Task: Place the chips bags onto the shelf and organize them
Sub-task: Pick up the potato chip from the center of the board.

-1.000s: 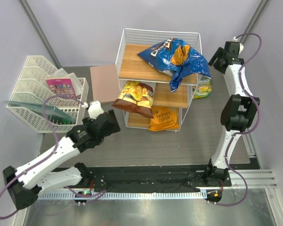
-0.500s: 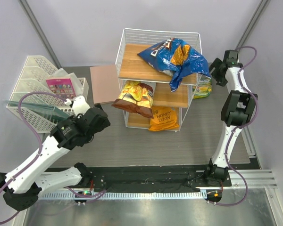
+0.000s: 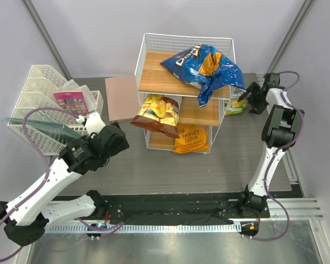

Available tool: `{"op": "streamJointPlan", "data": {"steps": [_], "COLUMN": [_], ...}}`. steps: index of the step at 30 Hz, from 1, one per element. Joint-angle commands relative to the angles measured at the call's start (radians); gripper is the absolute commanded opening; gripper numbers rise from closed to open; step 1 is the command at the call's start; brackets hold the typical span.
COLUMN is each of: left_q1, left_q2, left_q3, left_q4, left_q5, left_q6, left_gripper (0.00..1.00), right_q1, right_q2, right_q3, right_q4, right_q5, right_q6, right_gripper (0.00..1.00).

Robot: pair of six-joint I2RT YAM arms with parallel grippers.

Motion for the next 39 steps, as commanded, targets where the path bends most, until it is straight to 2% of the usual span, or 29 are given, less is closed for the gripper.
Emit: {"op": "streamJointPlan", "data": {"steps": [1, 4, 9, 16, 19, 20, 22, 23, 25, 30, 32, 39], "left_q1": [0.005, 0.005, 0.005, 0.004, 0.005, 0.005, 0.005, 0.005, 0.005, 0.005, 0.005, 0.005], "left_q2": [0.000, 0.006, -0.012, -0.081, -0.080, -0.080, -0.081, -0.082, -0.088, -0.097, -0.091, 0.003], "left_q3": [0.027, 0.023, 0.006, -0.034, -0.034, -0.034, -0.032, -0.032, -0.031, -0.043, -0.049, -0.065], "left_q4": [-0.012, -0.014, -0.017, 0.031, 0.026, 0.024, 0.026, 0.024, 0.021, 0.055, 0.078, 0.211], "left_q5": [0.019, 0.028, 0.048, 0.038, 0.045, 0.056, 0.061, 0.064, 0.065, 0.064, 0.067, 0.097], "left_q6": [0.002, -0.007, -0.038, -0.026, -0.024, -0.026, -0.021, -0.020, -0.018, 0.006, 0.026, 0.098], "left_gripper": [0.98, 0.98, 0.96, 0.95, 0.94, 0.94, 0.93, 0.93, 0.93, 0.94, 0.94, 0.96], "right_q1": [-0.001, -0.001, -0.001, -0.001, 0.001, 0.001, 0.004, 0.004, 0.004, 0.004, 0.004, 0.008], "right_q2": [-0.030, 0.004, 0.039, 0.010, -0.002, -0.004, -0.004, -0.008, -0.027, -0.168, -0.218, -0.559], "right_q3": [-0.012, -0.012, -0.044, -0.128, -0.179, -0.193, -0.207, -0.223, -0.245, -0.338, -0.389, -0.581], "right_q4": [0.107, 0.133, 0.179, 0.202, 0.232, 0.233, 0.232, 0.233, 0.230, 0.155, 0.097, -0.112], "right_q5": [-0.060, -0.115, -0.217, -0.239, -0.233, -0.233, -0.228, -0.215, -0.193, -0.048, -0.040, 0.095], "right_q6": [-0.011, -0.012, 0.020, 0.029, 0.044, 0.046, 0.046, 0.046, 0.044, 0.058, 0.078, 0.066], "right_gripper": [0.91, 0.90, 0.82, 0.70, 0.54, 0.43, 0.28, 0.12, 0.01, 0.01, 0.01, 0.01]}}
